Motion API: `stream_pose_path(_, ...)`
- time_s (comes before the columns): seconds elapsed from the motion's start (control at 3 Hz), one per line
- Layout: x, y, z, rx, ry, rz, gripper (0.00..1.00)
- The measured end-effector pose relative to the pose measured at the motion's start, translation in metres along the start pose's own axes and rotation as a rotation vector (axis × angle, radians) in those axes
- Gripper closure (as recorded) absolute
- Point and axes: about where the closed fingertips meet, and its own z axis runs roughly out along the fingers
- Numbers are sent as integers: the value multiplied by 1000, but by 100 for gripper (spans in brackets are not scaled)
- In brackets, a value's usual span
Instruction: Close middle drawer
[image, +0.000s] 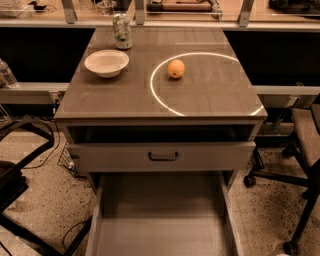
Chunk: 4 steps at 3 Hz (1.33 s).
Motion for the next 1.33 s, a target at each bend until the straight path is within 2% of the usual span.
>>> stream_pose_path(0.33,-14,-4,22,-13,-33,-17,100)
stream_pose_path(0.67,-41,-22,65,-19,-94,-70,100)
stream_pose_path(1.0,-57,-44,91,9,-128,-117,100)
stream_pose_path(1.33,-70,-68,93,67,-135,-160,100)
